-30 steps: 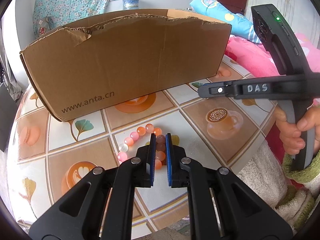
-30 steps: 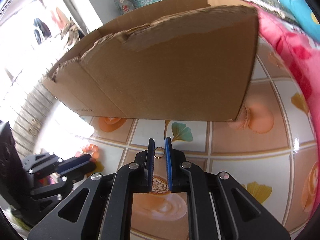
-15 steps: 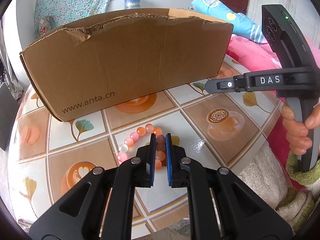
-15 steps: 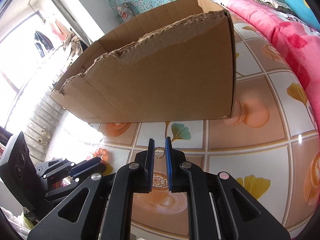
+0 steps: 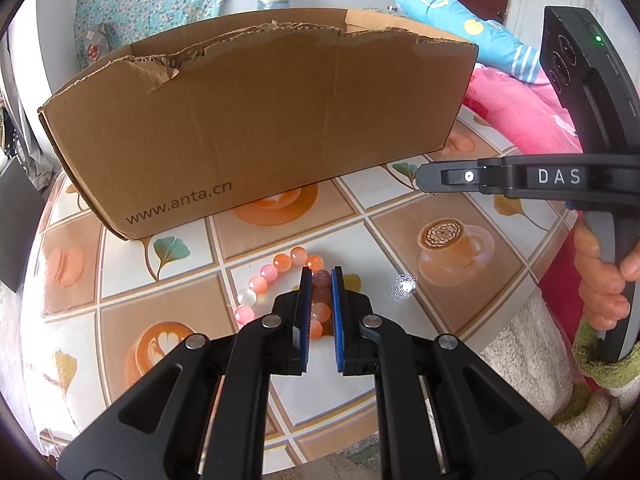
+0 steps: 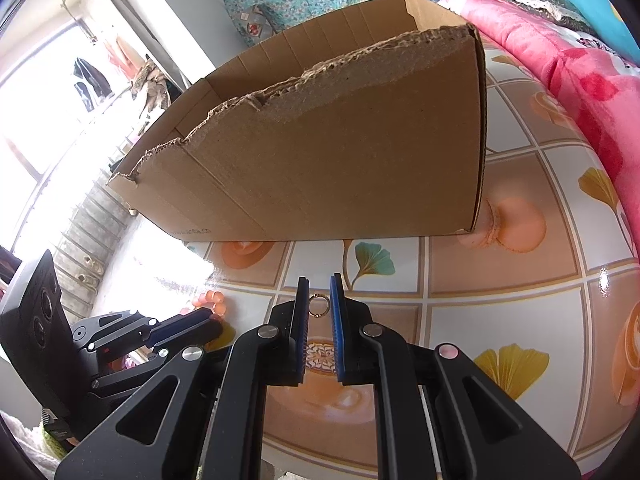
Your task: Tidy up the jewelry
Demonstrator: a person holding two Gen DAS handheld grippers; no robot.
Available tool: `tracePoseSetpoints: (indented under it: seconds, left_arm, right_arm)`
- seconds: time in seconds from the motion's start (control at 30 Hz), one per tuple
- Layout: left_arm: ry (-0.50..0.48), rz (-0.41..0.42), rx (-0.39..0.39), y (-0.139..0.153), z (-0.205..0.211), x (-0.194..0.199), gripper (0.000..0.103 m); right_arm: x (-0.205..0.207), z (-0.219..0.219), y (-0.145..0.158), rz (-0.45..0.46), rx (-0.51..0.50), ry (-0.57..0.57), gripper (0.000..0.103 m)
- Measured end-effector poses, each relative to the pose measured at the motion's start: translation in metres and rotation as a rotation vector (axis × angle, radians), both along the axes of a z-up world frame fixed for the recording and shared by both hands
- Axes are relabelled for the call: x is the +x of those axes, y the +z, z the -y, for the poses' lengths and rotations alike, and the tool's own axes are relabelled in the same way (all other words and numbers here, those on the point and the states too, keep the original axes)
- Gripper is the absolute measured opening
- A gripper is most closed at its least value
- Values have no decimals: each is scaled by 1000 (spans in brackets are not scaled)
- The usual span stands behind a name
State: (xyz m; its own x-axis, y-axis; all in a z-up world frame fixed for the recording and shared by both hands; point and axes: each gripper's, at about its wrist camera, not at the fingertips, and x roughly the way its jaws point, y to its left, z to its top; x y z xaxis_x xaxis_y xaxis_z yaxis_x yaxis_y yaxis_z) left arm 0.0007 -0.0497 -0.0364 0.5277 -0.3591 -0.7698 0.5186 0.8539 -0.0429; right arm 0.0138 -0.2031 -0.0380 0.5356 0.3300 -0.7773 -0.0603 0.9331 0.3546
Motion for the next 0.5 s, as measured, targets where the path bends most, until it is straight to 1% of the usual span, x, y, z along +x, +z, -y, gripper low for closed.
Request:
tracePoseSetpoints:
  seconds: [0.5]
  left_arm:
    - [6,-6,2,1,2,4,9]
  right_arm:
    - [2,0,-2,-11,3,6,11]
